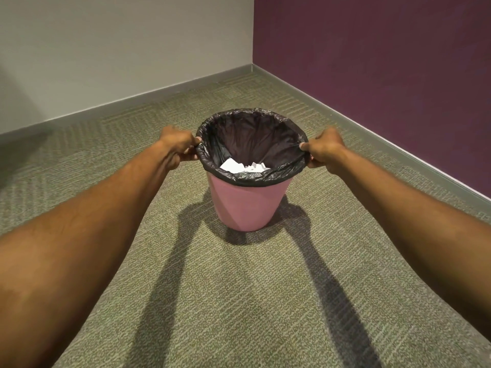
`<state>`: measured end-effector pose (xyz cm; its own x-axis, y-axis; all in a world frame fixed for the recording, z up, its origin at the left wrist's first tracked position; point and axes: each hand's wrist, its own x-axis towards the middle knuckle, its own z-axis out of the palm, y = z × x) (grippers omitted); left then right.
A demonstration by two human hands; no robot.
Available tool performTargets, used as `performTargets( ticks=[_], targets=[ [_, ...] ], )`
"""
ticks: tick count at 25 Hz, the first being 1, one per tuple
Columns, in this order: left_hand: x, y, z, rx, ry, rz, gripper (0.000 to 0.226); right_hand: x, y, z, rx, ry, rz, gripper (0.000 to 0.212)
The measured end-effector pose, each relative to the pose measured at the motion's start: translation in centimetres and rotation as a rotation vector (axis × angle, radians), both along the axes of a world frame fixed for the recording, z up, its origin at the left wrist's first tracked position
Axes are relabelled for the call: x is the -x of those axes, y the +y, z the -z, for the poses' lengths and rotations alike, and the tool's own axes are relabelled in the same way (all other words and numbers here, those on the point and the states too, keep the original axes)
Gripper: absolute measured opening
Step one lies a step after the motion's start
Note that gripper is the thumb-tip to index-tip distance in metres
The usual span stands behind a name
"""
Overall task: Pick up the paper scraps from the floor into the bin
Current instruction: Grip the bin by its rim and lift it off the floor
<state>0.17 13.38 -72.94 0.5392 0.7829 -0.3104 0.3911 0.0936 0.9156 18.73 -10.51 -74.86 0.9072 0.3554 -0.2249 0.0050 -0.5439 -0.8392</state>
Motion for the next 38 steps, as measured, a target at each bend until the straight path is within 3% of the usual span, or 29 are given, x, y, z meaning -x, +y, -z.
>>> performTargets(
  ticks=[4, 9, 11, 18, 25, 31, 38],
  targets=[
    [0.1, -0.3, -1.5, 0.021, 0.001, -0.027, 0.003, 0.8, -1.1, -1.5, 0.017, 0.031, 0.004, 0.022],
    [2.3, -1.4, -5.7, 0.121, 0.072, -0.035, 0.015, 2.6, -2.7, -7.9, 0.024, 0.058, 0.01, 0.016],
    [3.5, -1.8, -9.3, 0.144, 0.084, -0.067, 0.014, 3.5, -3.0, -11.8, 0.034, 0.075, -0.008, 0.024],
    [7.5, -4.7, -26.5, 0.232, 0.078, -0.139, 0.01, 5.4, -4.4, -27.4, 0.059, 0.122, -0.01, 0.017],
    [9.6, -7.0, -43.3, 0.271, 0.076, -0.158, 0.012, 6.5, -6.3, -42.6, 0.073, 0.15, -0.013, 0.023],
    [10.5, -7.4, -52.2, 0.275, 0.064, -0.145, 0.008, 6.8, -6.5, -51.6, 0.069, 0.116, -0.016, 0.028],
    [9.1, -6.2, -58.9, 0.197, 0.027, -0.155, 0.011, 4.7, -5.5, -57.4, 0.044, 0.05, -0.018, 0.034]
  ],
)
